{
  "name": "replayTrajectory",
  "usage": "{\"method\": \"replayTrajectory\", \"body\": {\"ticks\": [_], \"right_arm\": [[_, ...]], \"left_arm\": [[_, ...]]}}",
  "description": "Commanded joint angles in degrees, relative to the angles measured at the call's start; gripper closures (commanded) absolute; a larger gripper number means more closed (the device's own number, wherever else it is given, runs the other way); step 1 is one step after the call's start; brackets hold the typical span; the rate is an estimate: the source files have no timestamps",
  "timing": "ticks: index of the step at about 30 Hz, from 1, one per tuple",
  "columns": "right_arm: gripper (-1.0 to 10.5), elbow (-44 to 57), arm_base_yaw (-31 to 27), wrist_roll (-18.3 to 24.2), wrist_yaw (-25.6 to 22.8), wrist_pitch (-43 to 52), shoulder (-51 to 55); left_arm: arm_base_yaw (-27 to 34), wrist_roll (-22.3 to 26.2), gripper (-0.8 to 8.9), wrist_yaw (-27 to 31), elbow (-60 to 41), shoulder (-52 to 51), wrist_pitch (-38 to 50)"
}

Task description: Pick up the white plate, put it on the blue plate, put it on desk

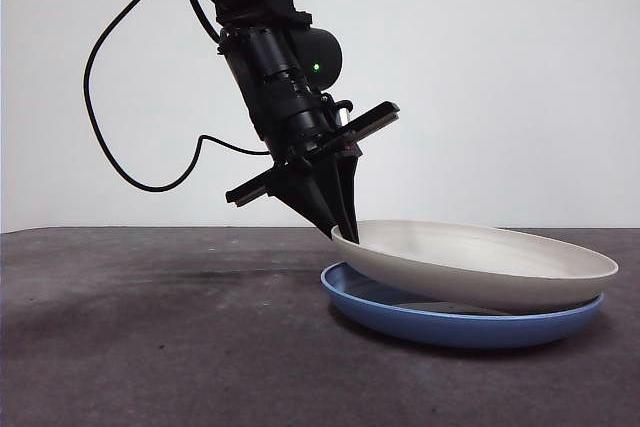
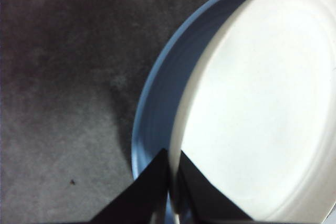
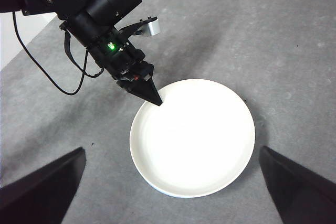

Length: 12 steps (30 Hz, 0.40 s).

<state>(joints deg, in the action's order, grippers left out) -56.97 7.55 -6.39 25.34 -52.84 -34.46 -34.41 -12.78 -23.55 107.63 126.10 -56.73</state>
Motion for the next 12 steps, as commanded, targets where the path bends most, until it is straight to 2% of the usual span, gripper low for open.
{"method": "replayTrajectory", "body": {"ticks": [1,9,11,12], "right_arm": [[3.7,-1.1,0.2,0.4,0.1,0.7,-0.1],[3.7,-1.1,0.2,0.4,0.1,0.7,-0.1],[3.7,-1.1,0.2,0.4,0.1,0.7,-0.1],[3.7,-1.1,0.2,0.4,0.1,0.7,-0.1]], "left_arm": [[-0.5,0.8,8.01,-0.5,1.9,1.9,0.6],[0.0,1.0,6.61,-0.5,2.7,1.9,-0.6],[0.1,1.4,5.97,-0.5,3.5,1.9,-1.3],[0.1,1.6,5.36,-0.5,4.2,1.9,-1.9]]}}
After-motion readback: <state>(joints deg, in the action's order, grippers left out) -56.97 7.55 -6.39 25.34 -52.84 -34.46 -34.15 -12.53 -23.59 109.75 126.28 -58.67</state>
